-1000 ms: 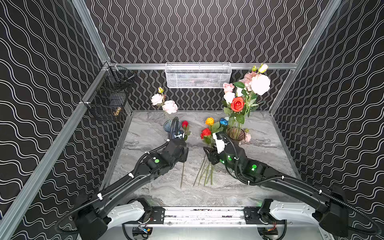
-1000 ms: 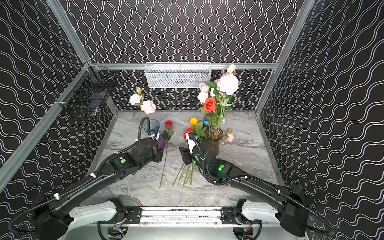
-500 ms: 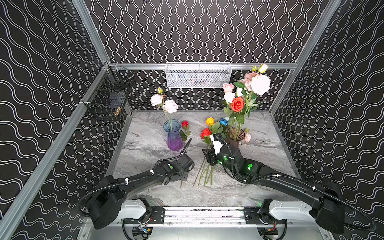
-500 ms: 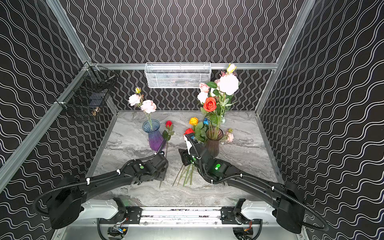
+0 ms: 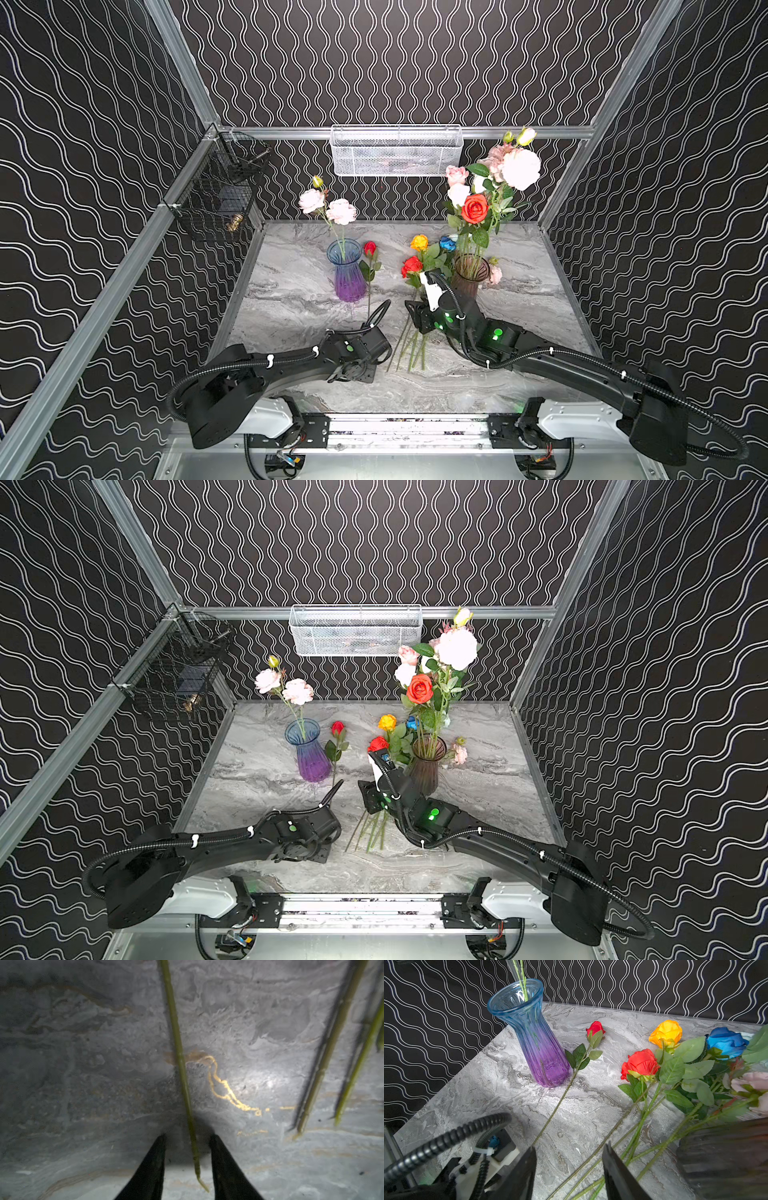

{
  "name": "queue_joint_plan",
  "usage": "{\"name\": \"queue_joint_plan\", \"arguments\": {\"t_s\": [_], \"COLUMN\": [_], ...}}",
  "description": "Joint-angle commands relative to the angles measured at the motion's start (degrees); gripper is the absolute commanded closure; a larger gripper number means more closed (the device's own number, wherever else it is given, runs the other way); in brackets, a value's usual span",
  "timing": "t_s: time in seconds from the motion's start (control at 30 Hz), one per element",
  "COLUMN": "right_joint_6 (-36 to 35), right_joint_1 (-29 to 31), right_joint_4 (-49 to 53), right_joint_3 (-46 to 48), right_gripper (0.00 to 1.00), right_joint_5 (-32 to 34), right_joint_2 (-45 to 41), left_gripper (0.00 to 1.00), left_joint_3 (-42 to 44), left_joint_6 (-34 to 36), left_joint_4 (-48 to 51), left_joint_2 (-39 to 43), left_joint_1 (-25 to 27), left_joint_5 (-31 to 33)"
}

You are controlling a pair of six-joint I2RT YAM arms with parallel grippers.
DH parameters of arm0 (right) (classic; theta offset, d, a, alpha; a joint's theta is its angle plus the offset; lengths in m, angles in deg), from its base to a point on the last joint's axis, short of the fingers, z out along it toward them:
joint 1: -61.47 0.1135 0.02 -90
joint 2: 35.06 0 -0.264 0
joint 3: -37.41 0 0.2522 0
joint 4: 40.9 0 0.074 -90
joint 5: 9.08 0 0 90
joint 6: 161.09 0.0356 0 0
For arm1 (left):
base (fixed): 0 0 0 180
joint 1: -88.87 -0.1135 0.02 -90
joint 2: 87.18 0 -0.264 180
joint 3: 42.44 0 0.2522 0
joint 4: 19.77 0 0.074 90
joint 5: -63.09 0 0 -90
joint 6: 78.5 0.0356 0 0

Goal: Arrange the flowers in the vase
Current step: 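Reach the left gripper down and close on a red rose stem, then lift the red rose upright with the left gripper beside the right gripper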

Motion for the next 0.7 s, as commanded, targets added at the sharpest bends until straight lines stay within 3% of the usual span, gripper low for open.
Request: {"name": "queue_joint_plan", "arguments": {"t_s": [0.0, 0.13, 0.37, 0.67], "right_joint_6": [0.6, 0.7, 0.6, 0.5], "right_joint_1": [0.0, 0.0, 0.0, 0.0], "right_joint_4": [-1.1, -1.3, -1.8, -1.5], "right_joint_3": [0.3, 0.8, 1.0, 0.6], "right_gripper": [0.47, 0.47, 0.47, 0.47], "right_joint_5": [0.5, 0.8, 0.9, 1.2], "right_joint_2": [-0.9, -1.6, -1.9, -2.1], "left_gripper": [0.73, 0.87, 0.99, 1.00], "left_joint_3": [1.1, 1.2, -0.3, -2.5], "left_joint_6": [-1.5, -1.2, 0.7, -0.2], "left_joint_4": [-2.7, -2.0, 0.9, 4.4], "left_joint_2": [-2.0, -1.8, -1.1, 1.8], "left_joint_1": [0.1, 0.0, 0.1, 0.0], "left_joint_5": [-3.2, -2.7, -1.7, 3.7]}}
